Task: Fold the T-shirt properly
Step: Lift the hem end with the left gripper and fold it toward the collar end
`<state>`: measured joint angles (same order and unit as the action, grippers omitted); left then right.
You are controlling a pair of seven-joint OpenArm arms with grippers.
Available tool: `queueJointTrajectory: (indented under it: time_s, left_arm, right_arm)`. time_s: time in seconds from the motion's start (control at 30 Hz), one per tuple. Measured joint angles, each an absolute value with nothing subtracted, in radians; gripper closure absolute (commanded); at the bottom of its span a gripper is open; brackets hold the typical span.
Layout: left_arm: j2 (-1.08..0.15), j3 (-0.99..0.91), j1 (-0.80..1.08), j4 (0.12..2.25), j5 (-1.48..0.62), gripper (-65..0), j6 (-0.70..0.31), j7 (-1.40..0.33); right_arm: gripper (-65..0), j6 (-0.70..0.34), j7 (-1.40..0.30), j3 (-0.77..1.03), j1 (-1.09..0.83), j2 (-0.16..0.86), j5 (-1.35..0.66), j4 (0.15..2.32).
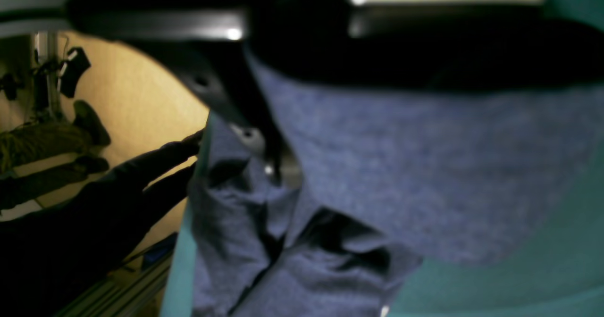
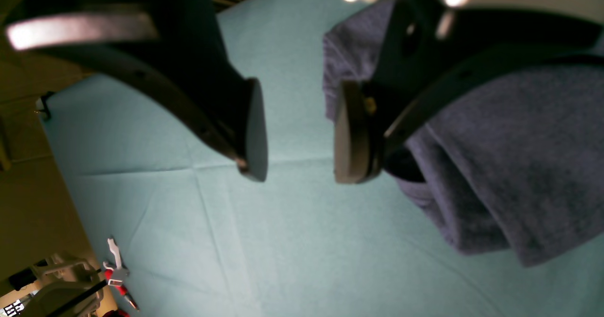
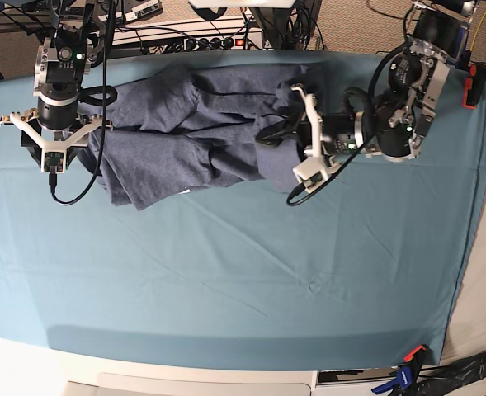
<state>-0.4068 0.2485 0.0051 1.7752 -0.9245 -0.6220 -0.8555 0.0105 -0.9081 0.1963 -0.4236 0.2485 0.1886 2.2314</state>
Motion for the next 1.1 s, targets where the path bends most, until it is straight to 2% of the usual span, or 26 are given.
queueJointTrajectory:
  time_s: [0.07,0.37,0.63,0.87,1.1]
  left_arm:
    - [-0.405,0.260,0.005,1.775,-0.924,-16.7,-0.622,-0.856]
    - [-0.399,0.355,0.005,1.775,-0.910,-17.0,-0.622,-0.855]
    - [-0.279,0.374,-0.009,1.775,-0.827,-17.0,-0.619,-0.811]
    - [-0.237,0.373,-0.035,1.775,-0.787,-17.0,-0.619,-0.810]
    - [-0.154,0.372,-0.038,1.775,-0.657,-17.0,-0.619,-0.754]
  right_arm:
    - [-24.9,0.011,-0.908,0.196,-0.424,0.249,0.189,2.231]
    - [-24.9,0.011,-0.908,0.196,-0.424,0.249,0.189,2.231]
    - [-24.9,0.010,-0.908,0.196,-0.424,0.249,0.189,2.231]
    - [-24.9,0.011,-0.908,0.196,-0.424,0.249,0.189,2.231]
    - [-24.9,0.011,-0.897,0.196,-0.424,0.249,0.189,2.231]
